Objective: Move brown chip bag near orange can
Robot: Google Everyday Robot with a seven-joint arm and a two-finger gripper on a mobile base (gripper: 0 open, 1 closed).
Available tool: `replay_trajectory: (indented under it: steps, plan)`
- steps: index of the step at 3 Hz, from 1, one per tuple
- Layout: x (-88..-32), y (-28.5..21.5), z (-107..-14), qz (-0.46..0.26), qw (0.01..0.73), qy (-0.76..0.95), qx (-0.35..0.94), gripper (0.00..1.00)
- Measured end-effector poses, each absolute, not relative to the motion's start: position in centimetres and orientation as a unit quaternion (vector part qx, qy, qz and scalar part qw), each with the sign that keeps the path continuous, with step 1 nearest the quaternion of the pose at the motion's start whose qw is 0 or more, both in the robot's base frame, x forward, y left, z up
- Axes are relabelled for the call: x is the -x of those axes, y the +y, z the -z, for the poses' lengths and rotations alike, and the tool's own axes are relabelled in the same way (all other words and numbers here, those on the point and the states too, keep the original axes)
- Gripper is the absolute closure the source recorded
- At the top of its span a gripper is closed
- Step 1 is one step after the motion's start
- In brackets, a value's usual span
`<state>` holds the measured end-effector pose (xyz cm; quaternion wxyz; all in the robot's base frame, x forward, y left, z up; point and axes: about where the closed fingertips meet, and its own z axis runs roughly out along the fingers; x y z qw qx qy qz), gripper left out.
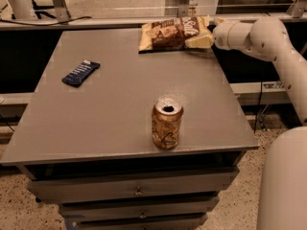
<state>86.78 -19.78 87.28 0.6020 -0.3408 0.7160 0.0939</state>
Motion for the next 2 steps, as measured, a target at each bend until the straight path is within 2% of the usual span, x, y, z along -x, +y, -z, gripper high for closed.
replay_trajectory:
  steps: [2]
  plan:
    - [-87.67, -19.8, -87.25, -0.091, 0.601, 0.719, 0.337, 0.64]
